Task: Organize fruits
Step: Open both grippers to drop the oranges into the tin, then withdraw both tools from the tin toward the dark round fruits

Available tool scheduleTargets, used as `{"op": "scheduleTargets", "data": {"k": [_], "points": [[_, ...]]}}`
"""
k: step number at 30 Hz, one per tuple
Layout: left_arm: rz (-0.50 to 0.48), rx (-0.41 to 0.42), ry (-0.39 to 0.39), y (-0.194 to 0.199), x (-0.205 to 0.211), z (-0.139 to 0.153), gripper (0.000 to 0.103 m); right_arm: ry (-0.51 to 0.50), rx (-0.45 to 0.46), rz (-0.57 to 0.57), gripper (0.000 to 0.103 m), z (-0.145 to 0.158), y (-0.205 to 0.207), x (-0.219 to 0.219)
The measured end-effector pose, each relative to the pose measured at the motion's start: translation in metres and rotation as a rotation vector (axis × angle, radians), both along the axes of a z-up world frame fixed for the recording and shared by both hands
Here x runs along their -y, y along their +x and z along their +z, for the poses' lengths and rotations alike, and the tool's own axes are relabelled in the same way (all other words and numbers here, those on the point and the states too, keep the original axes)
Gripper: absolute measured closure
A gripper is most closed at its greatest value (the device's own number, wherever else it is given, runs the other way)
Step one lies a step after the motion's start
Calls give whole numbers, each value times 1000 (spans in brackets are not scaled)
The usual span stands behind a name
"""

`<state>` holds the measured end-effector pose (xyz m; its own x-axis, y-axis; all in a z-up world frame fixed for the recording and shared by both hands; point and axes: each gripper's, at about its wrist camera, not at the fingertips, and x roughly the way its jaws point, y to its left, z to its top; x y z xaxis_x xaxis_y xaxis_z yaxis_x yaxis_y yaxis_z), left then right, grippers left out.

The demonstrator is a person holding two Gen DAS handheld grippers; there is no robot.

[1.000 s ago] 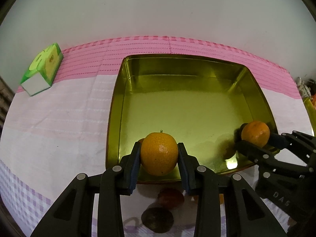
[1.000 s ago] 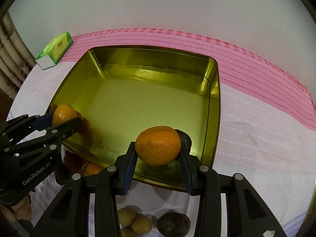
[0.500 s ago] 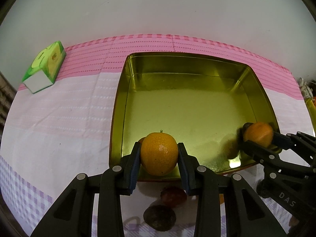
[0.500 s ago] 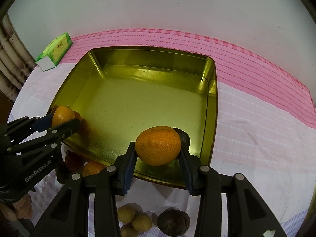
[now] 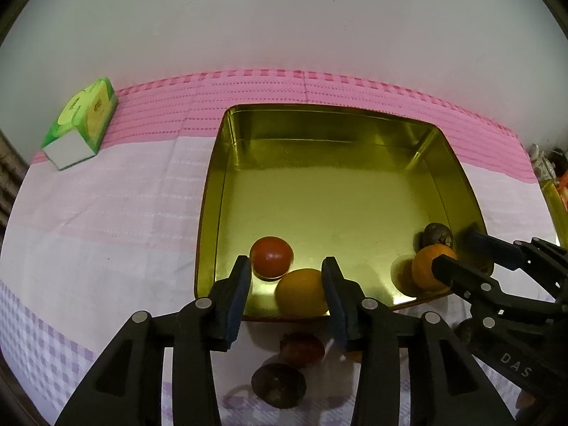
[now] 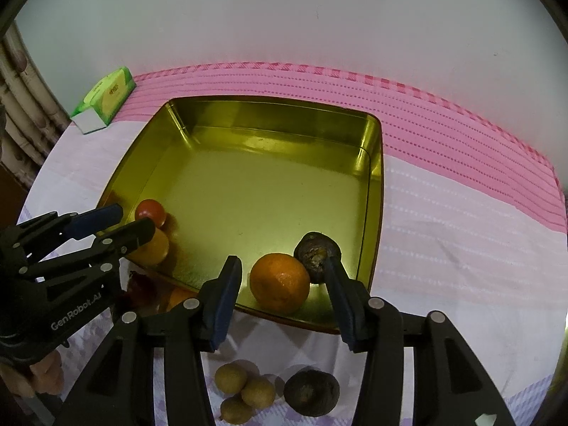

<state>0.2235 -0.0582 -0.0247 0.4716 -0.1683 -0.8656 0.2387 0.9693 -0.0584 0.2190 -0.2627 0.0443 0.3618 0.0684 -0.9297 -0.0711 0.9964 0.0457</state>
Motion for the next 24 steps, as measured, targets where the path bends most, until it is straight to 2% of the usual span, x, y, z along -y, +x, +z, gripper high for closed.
{"op": "scheduleTargets", "data": {"k": [13,24], "points": [[15,28,-4,-27,-16,16,60,2,27,-10,57,17,-22,-2],[29,30,-1,-73,-39,14,60,11,39,-33,57,26,-67,10]]}}
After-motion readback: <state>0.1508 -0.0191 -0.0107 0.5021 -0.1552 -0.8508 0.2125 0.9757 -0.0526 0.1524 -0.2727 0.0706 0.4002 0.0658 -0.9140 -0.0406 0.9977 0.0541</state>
